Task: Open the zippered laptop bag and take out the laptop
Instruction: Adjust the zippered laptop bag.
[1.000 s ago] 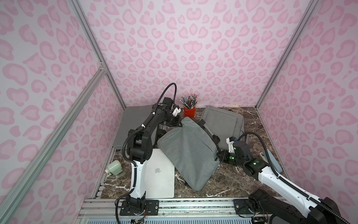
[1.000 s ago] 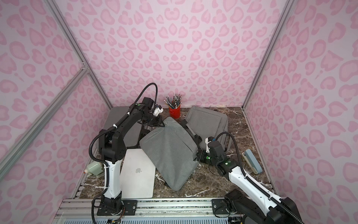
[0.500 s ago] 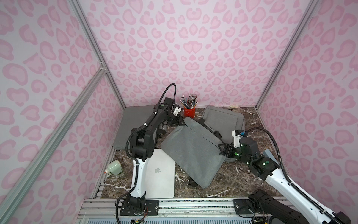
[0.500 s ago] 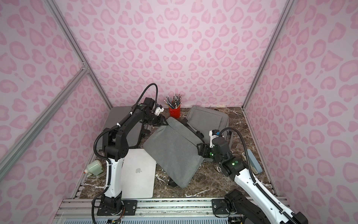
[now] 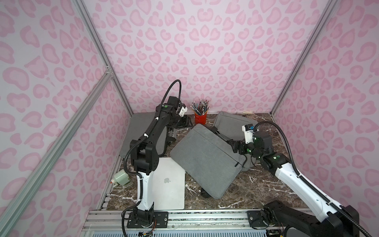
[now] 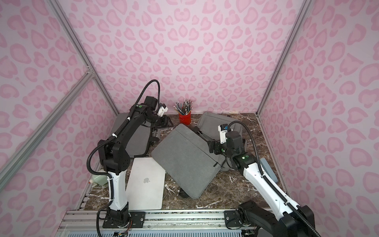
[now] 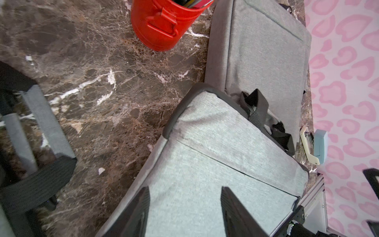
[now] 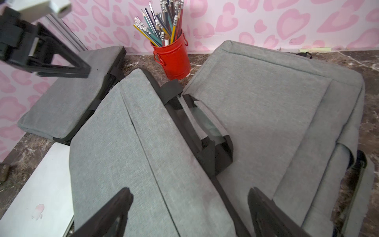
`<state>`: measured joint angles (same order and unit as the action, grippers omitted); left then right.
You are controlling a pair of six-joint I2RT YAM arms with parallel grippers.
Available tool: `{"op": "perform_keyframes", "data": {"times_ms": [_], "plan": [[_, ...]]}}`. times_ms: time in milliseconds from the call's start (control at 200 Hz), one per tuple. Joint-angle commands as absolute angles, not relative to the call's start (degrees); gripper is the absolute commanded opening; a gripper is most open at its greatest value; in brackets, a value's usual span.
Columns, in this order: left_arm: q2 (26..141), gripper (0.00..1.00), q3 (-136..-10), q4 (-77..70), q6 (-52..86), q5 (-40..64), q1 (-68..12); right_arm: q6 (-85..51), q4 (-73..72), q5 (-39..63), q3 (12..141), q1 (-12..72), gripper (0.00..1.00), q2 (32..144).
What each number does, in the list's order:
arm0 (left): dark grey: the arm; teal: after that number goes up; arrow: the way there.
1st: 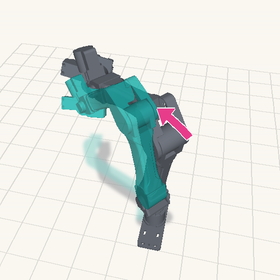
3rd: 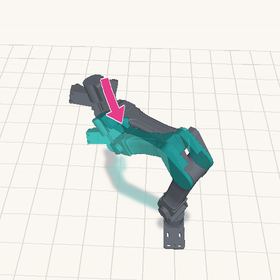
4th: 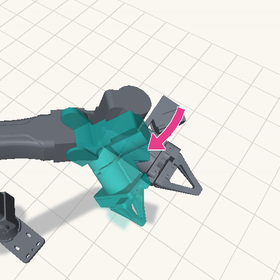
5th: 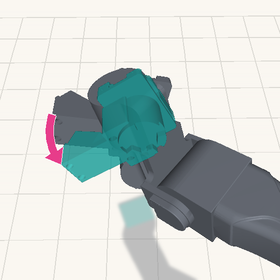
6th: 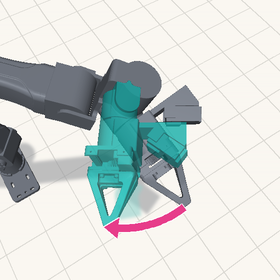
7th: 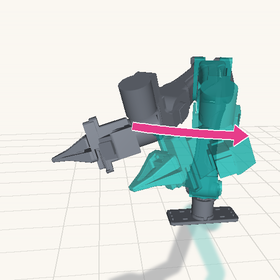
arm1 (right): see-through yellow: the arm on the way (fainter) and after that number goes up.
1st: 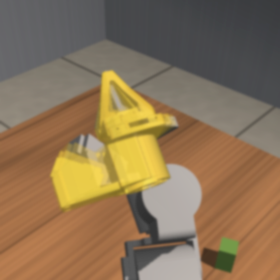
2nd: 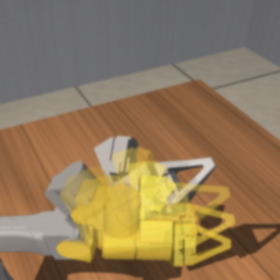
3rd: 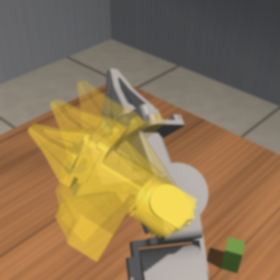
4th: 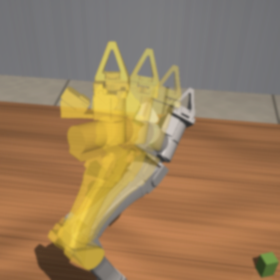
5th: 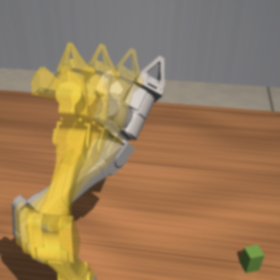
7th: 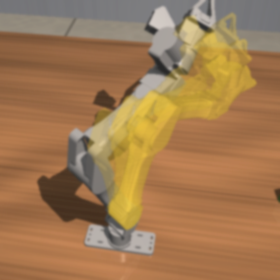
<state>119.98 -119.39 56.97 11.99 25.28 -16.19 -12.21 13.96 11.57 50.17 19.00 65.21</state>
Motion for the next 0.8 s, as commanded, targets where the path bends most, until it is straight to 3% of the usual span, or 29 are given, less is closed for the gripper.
{"op": "perform_keyframes", "data": {"times_ms": [0, 255, 375, 800], "plan": [[115.17, 0.59, -113.95, 56.76, 15.40, 25.74, -16.26, -6.05, 11.40, 18.72, 52.17, 17.98, 0.87, 69.45], [95.61, 0.60, -82.92, 39.62, 26.61, 26.48, -16.32, -0.86, 12.70, 25.83, 60.81, 16.25, 0.87, 83.52], [88.57, 0.60, -70.49, 34.16, 31.69, 26.02, -17.41, 2.43, 16.67, 26.77, 66.74, 16.06, 0.81, 90.90], [70.89, 0.64, -43.14, 22.96, 43.18, 23.11, -22.14, 8.52, 22.05, 33.44, 77.17, 16.08, 0.73, 105.71]]}}
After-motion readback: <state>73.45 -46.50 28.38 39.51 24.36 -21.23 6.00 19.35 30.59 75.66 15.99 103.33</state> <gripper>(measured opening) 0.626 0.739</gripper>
